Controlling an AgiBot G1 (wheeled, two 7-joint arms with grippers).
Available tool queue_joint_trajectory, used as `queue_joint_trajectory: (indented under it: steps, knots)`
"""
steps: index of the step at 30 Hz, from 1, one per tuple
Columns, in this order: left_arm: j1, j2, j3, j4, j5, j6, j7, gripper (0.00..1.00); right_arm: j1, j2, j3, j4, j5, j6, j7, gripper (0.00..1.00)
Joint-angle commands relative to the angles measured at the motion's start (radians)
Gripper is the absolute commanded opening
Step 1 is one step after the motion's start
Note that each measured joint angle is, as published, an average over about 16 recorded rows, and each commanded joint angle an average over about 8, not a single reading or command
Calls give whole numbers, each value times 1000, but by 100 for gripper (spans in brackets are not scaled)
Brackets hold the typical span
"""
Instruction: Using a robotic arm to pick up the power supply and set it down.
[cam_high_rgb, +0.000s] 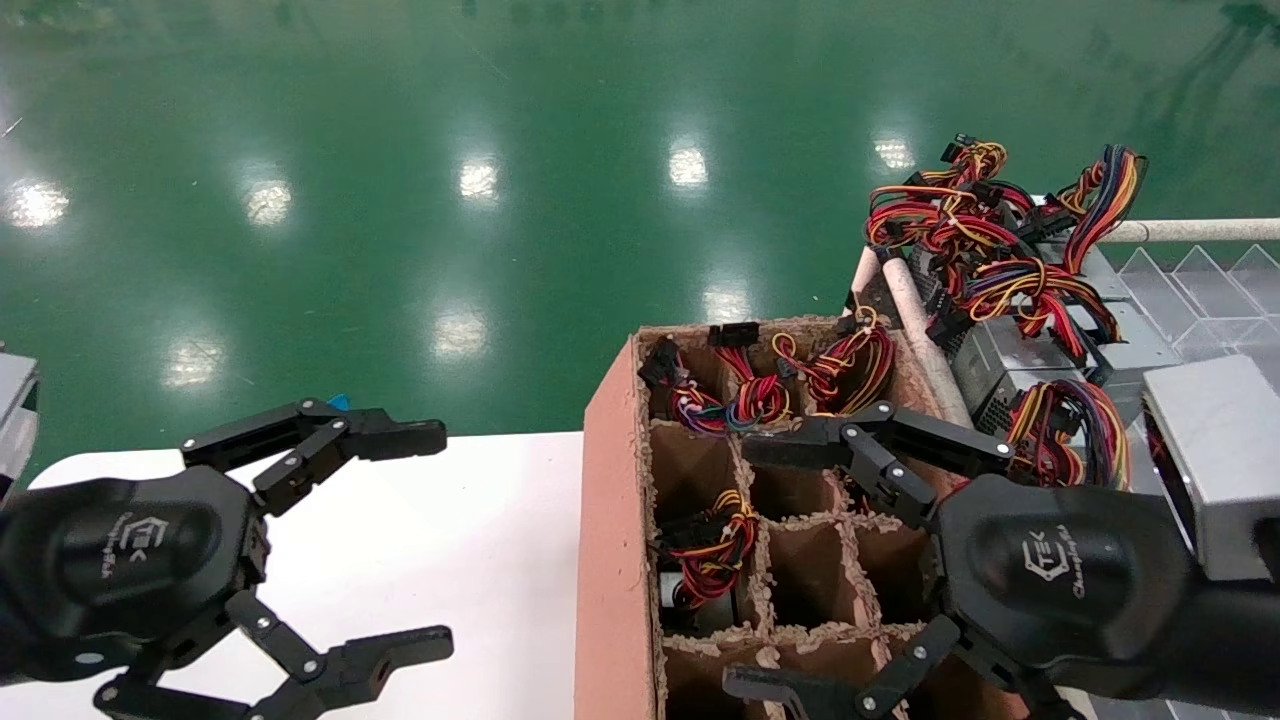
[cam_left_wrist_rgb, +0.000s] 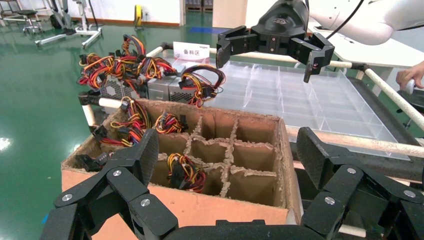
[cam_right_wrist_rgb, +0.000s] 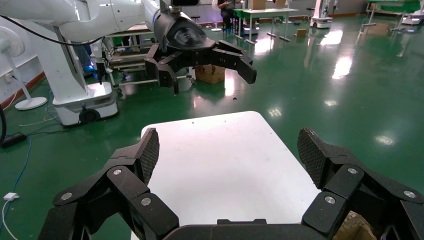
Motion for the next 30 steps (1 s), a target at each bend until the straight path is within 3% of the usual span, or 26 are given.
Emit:
queue_joint_trajectory:
  steps: [1,15,16,23,24,30]
  knots:
    - [0,0,0,0,0,0,0,100,0,0,0,0,0,0,0,100]
    - [0,0,0,0,0,0,0,100,0,0,0,0,0,0,0,100]
    - [0,0,0,0,0,0,0,96,0,0,0,0,0,0,0,100]
    - [0,0,0,0,0,0,0,9,1,1,0,-1,-1,0,0,100]
    - [0,0,0,0,0,0,0,0,2,3,0,-2,-3,1,0,100]
    - [0,0,0,0,0,0,0,0,29,11,-13,-36,-94,40,-30,100]
